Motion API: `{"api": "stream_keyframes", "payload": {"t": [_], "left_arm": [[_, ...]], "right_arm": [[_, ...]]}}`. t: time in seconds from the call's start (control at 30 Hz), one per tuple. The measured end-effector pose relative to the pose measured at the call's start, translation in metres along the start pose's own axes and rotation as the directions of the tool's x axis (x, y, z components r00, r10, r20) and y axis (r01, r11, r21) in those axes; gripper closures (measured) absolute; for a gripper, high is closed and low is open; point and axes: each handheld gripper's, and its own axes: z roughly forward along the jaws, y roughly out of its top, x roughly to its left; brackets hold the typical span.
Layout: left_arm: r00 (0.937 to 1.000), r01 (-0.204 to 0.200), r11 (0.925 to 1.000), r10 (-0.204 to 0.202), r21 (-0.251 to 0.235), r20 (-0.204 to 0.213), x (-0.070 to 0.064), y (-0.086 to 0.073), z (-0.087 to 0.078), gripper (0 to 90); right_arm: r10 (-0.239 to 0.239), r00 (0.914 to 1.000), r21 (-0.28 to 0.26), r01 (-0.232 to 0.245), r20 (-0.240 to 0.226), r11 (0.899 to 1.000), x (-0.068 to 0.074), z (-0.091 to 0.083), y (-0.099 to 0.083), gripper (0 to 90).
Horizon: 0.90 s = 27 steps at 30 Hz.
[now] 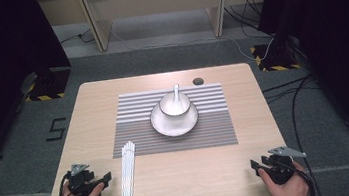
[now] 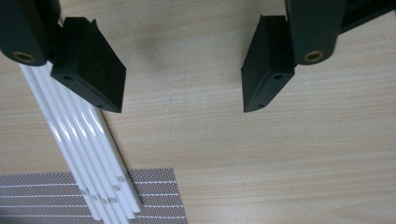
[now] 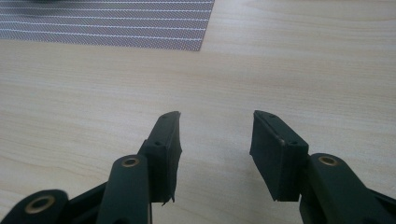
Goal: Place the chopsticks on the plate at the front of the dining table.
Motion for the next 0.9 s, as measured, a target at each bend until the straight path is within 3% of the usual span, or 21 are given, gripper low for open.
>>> {"api": "stream_keyframes", "payload": {"t": [0.17,0.3,0.57,0.6,0.63,0.67,0.77,0.9], "left_arm": [[0.9996,-0.029,0.9996,0.029,0.007,-0.008,-0.002,-0.001,0.001,32.9],[1.0,-0.003,0.9989,0.003,0.046,-0.005,-0.008,0.001,-0.003,30.6],[0.9997,-0.022,0.9975,0.022,0.067,0.013,-0.023,0.014,-0.006,31.9],[0.9989,-0.047,0.9944,0.047,0.095,0.003,-0.024,0.016,-0.004,34.1],[0.9989,-0.047,0.9944,0.047,0.095,0.003,-0.024,0.016,-0.004,35.7],[0.9961,-0.089,0.9887,0.089,0.121,0.005,-0.026,0.018,-0.002,37.9],[0.9969,-0.078,0.9892,0.077,0.124,0.011,-0.028,0.02,0.001,40.0],[0.9968,-0.08,0.9841,0.078,0.159,0.016,-0.038,0.027,0.008,40.6]], "right_arm": [[0.0,1.0,0.002,0.0,-0.002,1.0,0.0,-0.001,0.0,52.9],[-0.005,1.0,-0.001,0.005,-0.006,1.0,0.001,-0.001,0.0,52.8],[-0.001,1.0,-0.004,0.001,-0.005,1.0,0.0,-0.002,0.0,52.8],[0.001,1.0,-0.005,-0.001,-0.007,1.0,0.0,-0.002,0.0,52.8],[0.001,1.0,-0.005,-0.001,-0.007,1.0,0.0,-0.002,0.0,52.8],[0.005,1.0,-0.007,-0.005,-0.008,1.0,-0.001,-0.002,0.0,52.8],[0.006,0.9999,-0.004,-0.007,-0.012,1.0,-0.001,-0.001,0.0,52.7],[-0.001,0.9999,-0.002,0.001,-0.016,1.0,0.0,-0.001,0.001,52.6]]}}
